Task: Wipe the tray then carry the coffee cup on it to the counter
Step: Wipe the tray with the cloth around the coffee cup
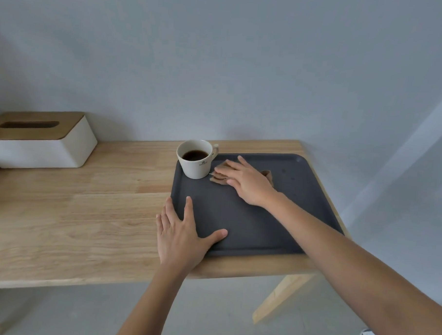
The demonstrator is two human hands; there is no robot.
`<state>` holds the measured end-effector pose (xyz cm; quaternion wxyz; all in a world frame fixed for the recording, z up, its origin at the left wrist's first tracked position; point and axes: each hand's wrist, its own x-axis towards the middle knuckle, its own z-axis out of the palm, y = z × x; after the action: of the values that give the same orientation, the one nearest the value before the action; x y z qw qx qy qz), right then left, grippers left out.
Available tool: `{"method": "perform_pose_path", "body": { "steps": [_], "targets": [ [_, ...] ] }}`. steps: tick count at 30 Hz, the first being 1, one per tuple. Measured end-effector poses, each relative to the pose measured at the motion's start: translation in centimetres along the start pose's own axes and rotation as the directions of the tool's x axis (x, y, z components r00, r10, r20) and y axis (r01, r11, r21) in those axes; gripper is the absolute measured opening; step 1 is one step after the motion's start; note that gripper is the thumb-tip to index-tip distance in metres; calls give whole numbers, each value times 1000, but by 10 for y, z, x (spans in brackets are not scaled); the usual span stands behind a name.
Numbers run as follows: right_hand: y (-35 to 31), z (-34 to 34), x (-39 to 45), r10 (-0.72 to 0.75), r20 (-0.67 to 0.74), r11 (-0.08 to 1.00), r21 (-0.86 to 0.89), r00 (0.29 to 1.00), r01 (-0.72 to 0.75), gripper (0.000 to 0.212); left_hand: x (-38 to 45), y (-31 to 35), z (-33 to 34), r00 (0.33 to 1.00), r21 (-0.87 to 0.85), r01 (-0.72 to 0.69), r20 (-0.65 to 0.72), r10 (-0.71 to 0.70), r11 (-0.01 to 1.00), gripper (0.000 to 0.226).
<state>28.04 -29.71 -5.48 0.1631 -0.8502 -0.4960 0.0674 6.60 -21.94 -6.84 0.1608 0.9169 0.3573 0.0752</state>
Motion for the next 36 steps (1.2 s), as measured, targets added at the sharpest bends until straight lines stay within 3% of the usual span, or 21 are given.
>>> {"method": "perform_pose_path", "body": {
  "steps": [7,11,20,25,31,36],
  "targets": [
    [87,-37,-17,160,-82,986,-36,984,-163,47,-2,3,-1,999,5,42,-6,-42,999,125],
    [84,-35,-43,190,-94,981,41,977,-187,48,-2,4,-1,999,4,51,-13,-50,999,124],
    [16,-6,-145,-71,-25,992,103,997,73,50,1,5,1,999,26,41,-11,-41,999,124],
    [44,-20,-101,-50,-30,993,106,998,53,47,1,4,0,1000,-1,23,-8,-23,1000,123],
    [102,-43,-29,183,-108,983,30,977,-181,47,0,4,-2,1000,-4,21,-9,-21,1000,122],
    [87,-39,-41,164,-129,983,101,978,-151,49,0,6,-1,999,17,36,-35,-35,999,122]
  ]
}}
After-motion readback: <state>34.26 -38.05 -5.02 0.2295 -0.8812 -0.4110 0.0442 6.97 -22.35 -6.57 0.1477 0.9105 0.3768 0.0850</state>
